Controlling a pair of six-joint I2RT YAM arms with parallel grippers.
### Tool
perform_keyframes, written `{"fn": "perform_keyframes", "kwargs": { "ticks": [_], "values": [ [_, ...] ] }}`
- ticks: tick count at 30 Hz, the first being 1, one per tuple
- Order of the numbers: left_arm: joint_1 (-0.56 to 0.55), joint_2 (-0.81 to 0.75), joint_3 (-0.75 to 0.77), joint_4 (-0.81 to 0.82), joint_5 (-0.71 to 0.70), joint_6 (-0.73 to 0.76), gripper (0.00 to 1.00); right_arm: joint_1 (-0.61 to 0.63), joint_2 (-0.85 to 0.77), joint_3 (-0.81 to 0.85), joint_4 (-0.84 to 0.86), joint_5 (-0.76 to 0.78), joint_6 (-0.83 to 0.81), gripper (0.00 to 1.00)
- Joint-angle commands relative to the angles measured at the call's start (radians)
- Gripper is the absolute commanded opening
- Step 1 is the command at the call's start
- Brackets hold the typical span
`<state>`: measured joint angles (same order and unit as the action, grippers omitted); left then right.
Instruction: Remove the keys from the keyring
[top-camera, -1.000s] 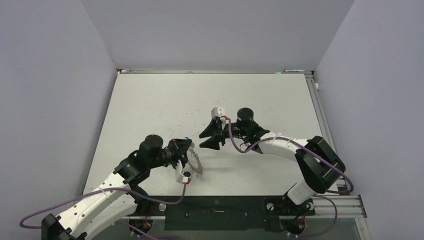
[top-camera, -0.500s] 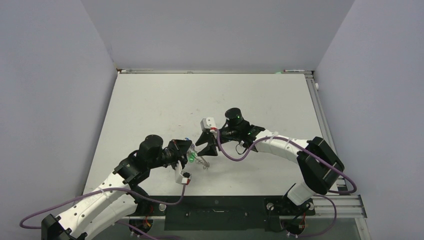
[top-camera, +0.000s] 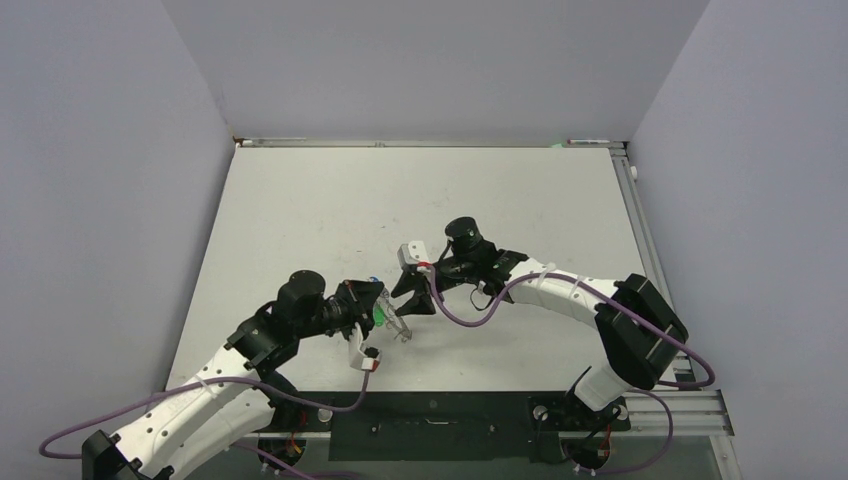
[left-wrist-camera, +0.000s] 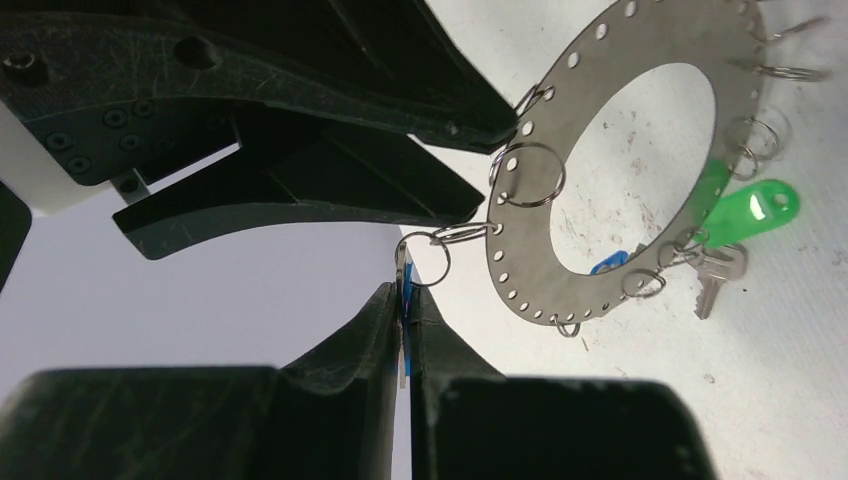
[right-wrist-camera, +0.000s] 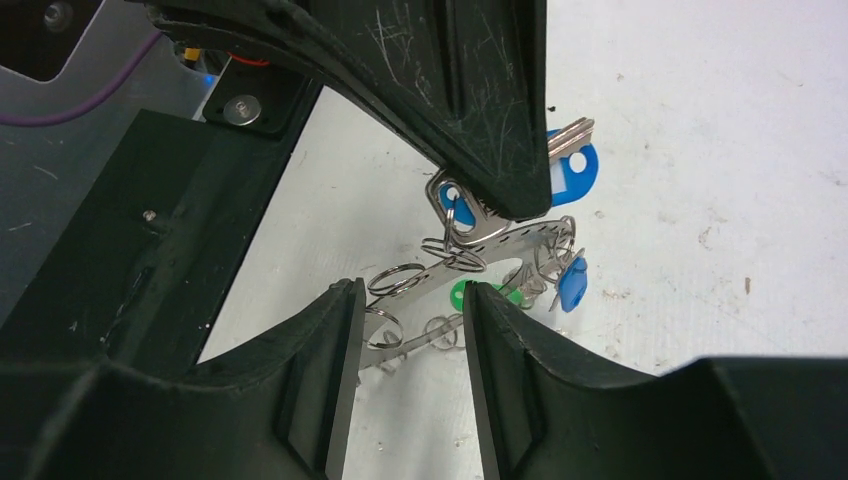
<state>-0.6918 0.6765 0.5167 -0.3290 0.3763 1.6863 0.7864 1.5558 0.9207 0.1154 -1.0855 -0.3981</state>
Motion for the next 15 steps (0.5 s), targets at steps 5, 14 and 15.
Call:
{"fn": "perform_keyframes", "kwargs": {
  "ticks": [5, 14, 15],
  "values": [
    [0.006, -0.053, 0.021, -0.036, 0.072, 0.083, 0.0, -0.002, -0.023, 0.102, -0.095, -0.024, -0.133, 0.42],
    [0.006, -0.061, 0.02, -0.051, 0.084, 0.098, 0.0, 0.006, -0.005, 0.134, -0.112, -0.034, -0.15, 0.45],
    [0.006, -0.061, 0.02, -0.051, 0.085, 0.099, 0.0, 0.008, -0.002, 0.138, -0.112, -0.035, -0.15, 0.45]
  ]
}}
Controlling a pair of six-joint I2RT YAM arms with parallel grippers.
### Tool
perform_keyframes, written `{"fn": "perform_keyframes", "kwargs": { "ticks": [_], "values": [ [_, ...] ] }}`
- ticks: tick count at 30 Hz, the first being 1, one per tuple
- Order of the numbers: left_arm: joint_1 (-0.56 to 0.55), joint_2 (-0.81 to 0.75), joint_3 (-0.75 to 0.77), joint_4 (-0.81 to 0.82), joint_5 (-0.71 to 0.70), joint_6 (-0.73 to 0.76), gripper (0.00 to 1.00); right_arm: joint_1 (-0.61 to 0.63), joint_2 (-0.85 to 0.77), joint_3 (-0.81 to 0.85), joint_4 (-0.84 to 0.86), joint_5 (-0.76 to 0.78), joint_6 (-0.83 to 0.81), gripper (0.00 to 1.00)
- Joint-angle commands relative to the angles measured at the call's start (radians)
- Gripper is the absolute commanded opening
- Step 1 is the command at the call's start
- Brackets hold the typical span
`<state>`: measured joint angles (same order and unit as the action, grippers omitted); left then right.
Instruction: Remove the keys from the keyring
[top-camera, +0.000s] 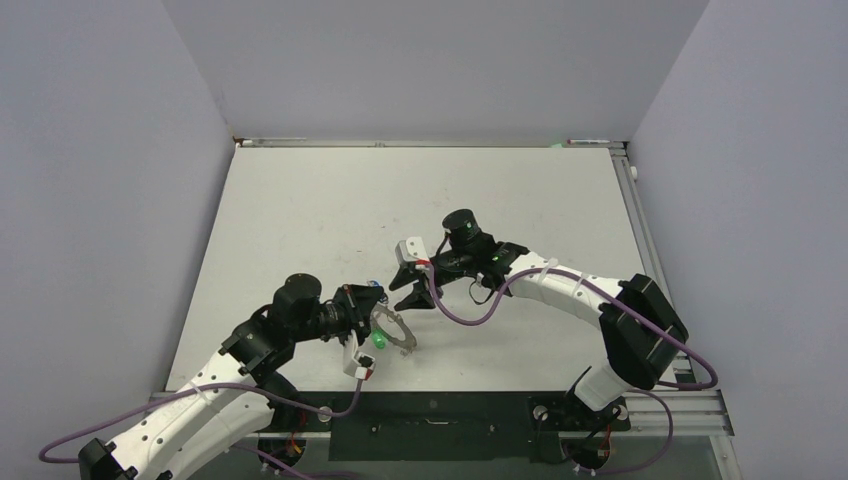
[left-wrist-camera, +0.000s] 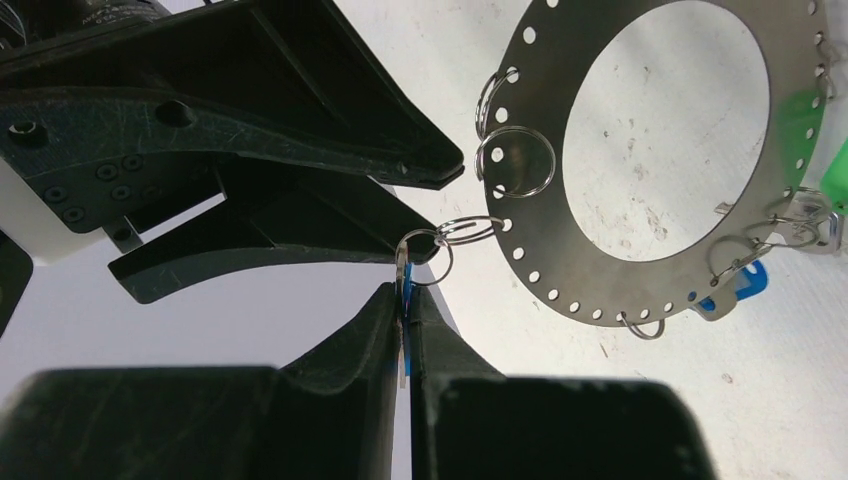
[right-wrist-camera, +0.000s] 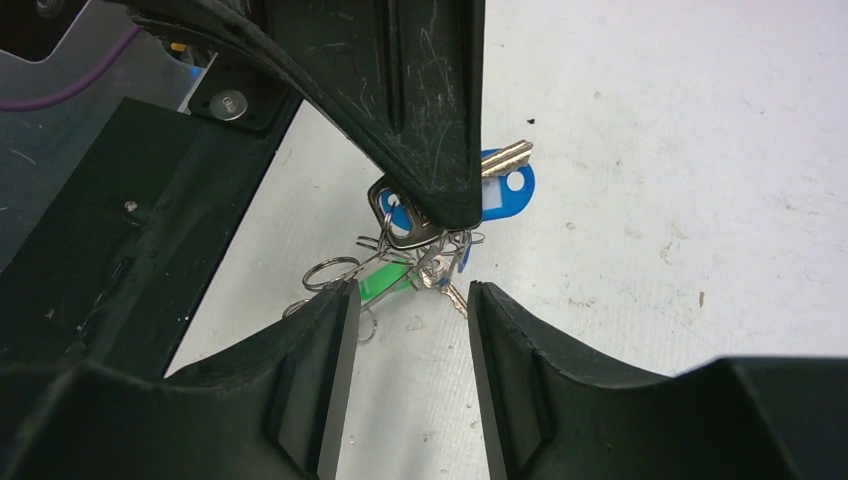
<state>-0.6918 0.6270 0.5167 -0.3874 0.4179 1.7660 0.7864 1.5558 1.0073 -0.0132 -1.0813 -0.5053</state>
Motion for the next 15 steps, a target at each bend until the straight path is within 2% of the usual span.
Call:
{"fn": "perform_keyframes", "kwargs": {
  "ticks": [1, 15],
  "values": [
    [0.006, -0.012, 0.02, 0.008, 0.044, 0.019, 0.0, 0.01, 0.002, 0.055, 0.016, -0.04, -0.044, 0.45],
    [0.006, -0.003, 0.025, 0.017, 0.044, -0.002, 0.0, 0.058, 0.045, 0.062, -0.031, -0.031, -0.084, 0.46]
  ]
}}
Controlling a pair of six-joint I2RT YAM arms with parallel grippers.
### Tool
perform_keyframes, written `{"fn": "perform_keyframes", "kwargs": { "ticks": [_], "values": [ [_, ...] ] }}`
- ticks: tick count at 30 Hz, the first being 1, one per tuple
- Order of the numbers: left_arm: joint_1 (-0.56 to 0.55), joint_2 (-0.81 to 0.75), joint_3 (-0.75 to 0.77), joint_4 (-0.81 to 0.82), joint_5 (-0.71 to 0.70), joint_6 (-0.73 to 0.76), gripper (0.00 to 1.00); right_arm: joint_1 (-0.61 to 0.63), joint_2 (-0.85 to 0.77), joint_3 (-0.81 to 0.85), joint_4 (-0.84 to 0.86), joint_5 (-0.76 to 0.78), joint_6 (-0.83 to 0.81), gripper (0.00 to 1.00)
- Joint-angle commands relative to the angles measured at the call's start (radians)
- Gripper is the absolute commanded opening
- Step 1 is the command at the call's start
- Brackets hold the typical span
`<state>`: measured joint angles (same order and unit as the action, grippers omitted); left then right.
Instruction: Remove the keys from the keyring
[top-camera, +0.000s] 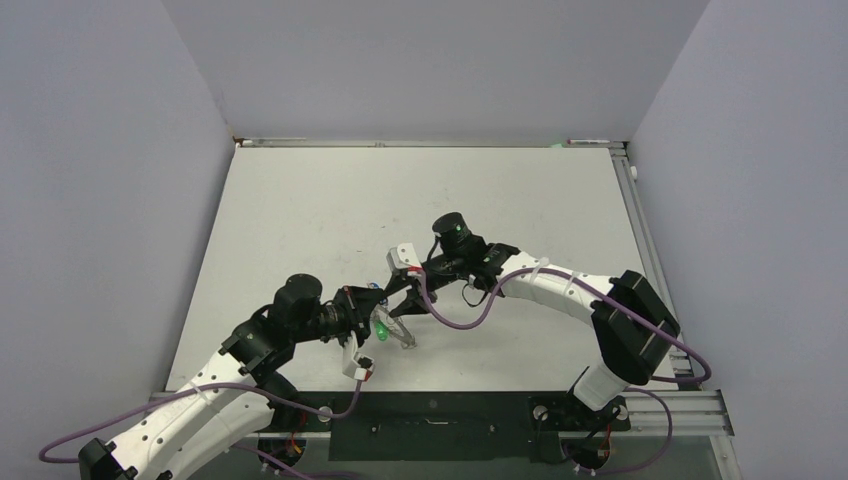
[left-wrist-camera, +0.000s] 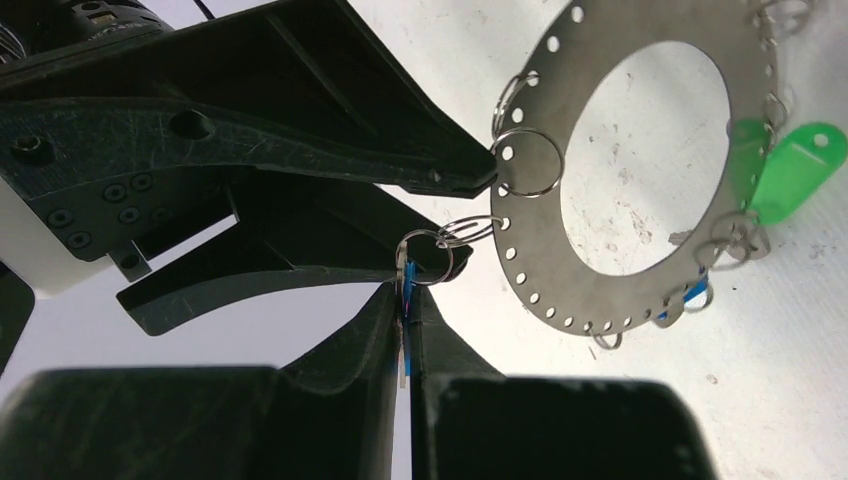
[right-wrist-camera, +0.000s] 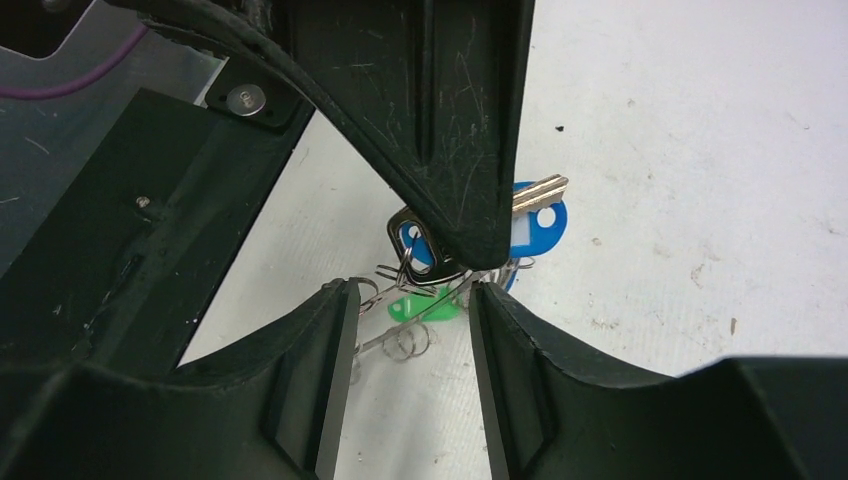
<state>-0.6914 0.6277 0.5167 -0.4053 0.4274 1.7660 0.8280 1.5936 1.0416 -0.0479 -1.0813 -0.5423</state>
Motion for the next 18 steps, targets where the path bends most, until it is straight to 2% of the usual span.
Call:
{"fn": "perform_keyframes", "kwargs": {
  "ticks": [1, 11, 16, 18],
  "values": [
    [0.007, -0.004, 0.025, 0.037, 0.034, -0.005, 0.0, 0.018, 0.008, 0.027, 0.003, -0.031, -0.047, 0.45],
    [0.006, -0.002, 0.023, 0.04, 0.026, -0.014, 0.0, 0.026, 0.0, 0.017, 0.016, -0.033, -0.024, 0.37],
    [0.007, -0.008, 0.02, 0.034, 0.023, -0.014, 0.0, 0.026, -0.007, 0.005, 0.04, -0.024, 0.002, 0.3],
    [0.007, -0.011, 0.02, 0.034, 0.019, -0.014, 0.0, 0.026, -0.01, 0.001, 0.039, -0.012, 0.008, 0.23]
  ]
}}
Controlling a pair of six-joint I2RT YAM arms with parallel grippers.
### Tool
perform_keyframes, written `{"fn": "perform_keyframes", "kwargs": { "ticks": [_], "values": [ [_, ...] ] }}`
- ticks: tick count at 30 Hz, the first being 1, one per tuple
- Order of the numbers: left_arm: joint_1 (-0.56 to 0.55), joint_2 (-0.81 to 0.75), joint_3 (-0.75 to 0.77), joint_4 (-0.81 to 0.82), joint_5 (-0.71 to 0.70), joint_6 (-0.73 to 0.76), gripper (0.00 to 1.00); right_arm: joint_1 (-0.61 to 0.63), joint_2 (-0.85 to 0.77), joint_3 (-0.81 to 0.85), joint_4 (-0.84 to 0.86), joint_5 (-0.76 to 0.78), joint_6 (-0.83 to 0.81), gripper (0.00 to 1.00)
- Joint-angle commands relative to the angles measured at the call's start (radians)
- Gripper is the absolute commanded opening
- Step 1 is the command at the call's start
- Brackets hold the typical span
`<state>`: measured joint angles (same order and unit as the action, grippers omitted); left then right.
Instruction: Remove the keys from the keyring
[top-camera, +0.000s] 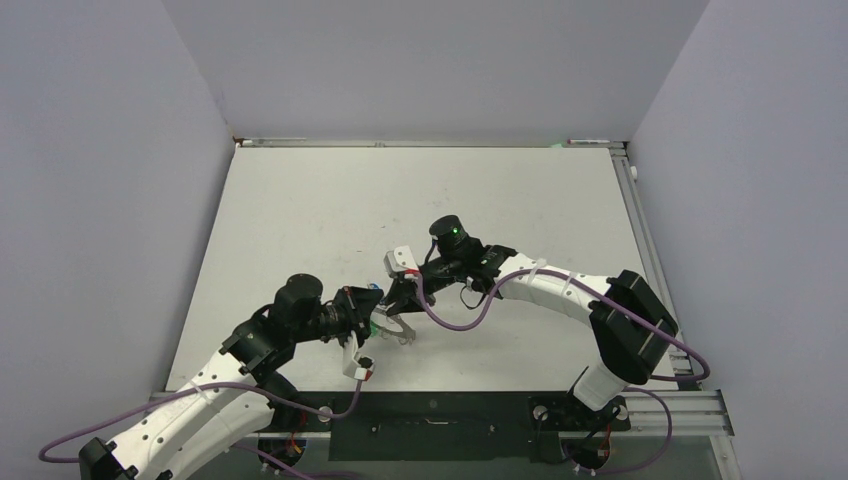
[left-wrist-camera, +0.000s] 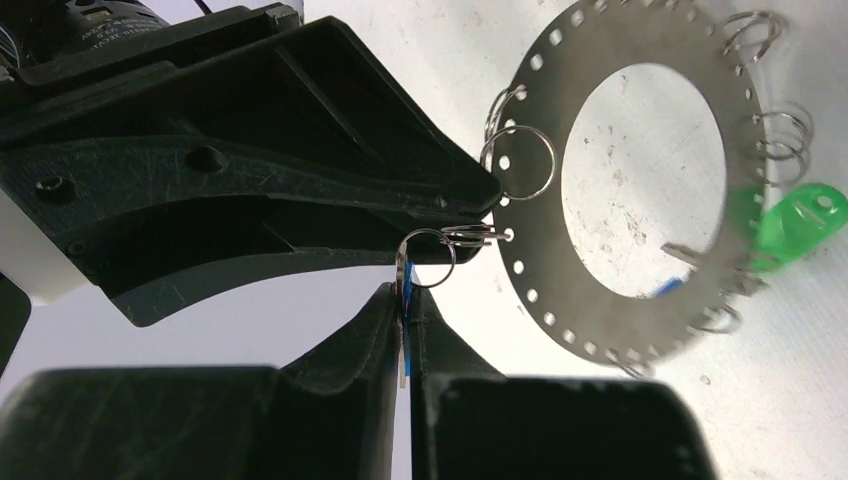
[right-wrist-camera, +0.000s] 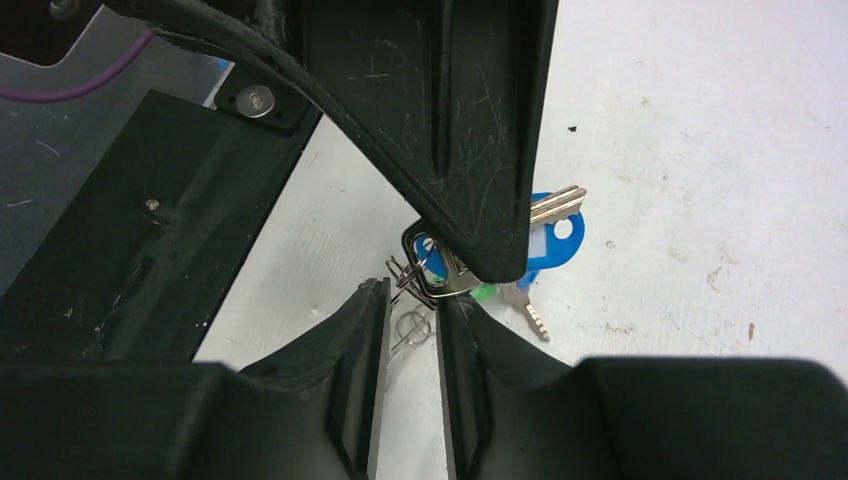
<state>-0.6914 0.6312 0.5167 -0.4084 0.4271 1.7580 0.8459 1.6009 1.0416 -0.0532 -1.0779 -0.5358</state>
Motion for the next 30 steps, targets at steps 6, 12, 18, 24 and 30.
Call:
{"fn": "perform_keyframes", "kwargs": {
  "ticks": [6, 12, 18, 24, 30],
  "values": [
    [0.007, -0.02, 0.026, 0.03, 0.007, -0.033, 0.0, 0.004, -0.034, -0.021, 0.1, 0.008, 0.04, 0.06],
    [0.013, -0.039, 0.003, 0.014, -0.009, -0.051, 0.0, -0.022, -0.061, -0.039, 0.134, 0.006, 0.081, 0.05],
    [0.017, -0.047, -0.018, -0.013, -0.01, -0.048, 0.0, -0.044, -0.08, -0.044, 0.162, -0.006, 0.119, 0.05],
    [0.025, -0.044, -0.03, -0.022, -0.013, -0.038, 0.0, -0.057, -0.094, -0.055, 0.176, -0.013, 0.133, 0.05],
    [0.031, -0.032, -0.022, -0.024, -0.01, -0.027, 0.0, -0.056, -0.096, -0.061, 0.179, -0.016, 0.133, 0.05]
  ]
}}
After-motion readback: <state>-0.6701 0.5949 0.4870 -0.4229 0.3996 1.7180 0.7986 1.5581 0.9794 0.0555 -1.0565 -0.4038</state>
